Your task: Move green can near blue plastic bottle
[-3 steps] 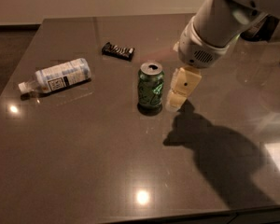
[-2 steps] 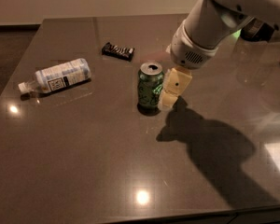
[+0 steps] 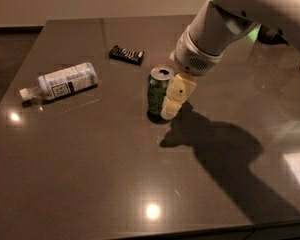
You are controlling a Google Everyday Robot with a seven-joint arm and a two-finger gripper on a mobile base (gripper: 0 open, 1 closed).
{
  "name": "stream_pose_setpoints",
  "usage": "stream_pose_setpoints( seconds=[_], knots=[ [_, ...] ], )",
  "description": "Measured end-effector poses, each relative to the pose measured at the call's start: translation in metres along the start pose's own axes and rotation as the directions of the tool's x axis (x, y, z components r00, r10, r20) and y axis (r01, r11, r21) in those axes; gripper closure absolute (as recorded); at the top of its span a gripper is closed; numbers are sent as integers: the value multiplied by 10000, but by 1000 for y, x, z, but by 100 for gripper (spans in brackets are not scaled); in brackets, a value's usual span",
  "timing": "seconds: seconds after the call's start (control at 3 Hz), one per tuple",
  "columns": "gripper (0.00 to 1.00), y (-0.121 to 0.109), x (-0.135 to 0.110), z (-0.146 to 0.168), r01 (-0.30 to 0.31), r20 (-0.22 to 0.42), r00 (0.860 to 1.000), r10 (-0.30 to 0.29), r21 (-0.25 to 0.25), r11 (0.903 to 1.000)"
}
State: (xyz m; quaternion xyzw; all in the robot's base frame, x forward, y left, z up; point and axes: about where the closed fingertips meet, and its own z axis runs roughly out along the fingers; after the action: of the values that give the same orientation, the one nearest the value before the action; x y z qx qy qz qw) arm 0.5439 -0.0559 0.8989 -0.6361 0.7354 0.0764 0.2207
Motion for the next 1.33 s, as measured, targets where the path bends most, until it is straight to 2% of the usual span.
stream_pose_setpoints(
  seconds=[0.33,1.0,1.33],
  knots=[
    [10,0,-6,3,51,199,9998,-46,-245,9997],
    [72,0,-23,3,334,376,9988,-301,-919,9952],
    [95,-10,-41,2,493,441,9980,-449,-1041,9933]
  ],
)
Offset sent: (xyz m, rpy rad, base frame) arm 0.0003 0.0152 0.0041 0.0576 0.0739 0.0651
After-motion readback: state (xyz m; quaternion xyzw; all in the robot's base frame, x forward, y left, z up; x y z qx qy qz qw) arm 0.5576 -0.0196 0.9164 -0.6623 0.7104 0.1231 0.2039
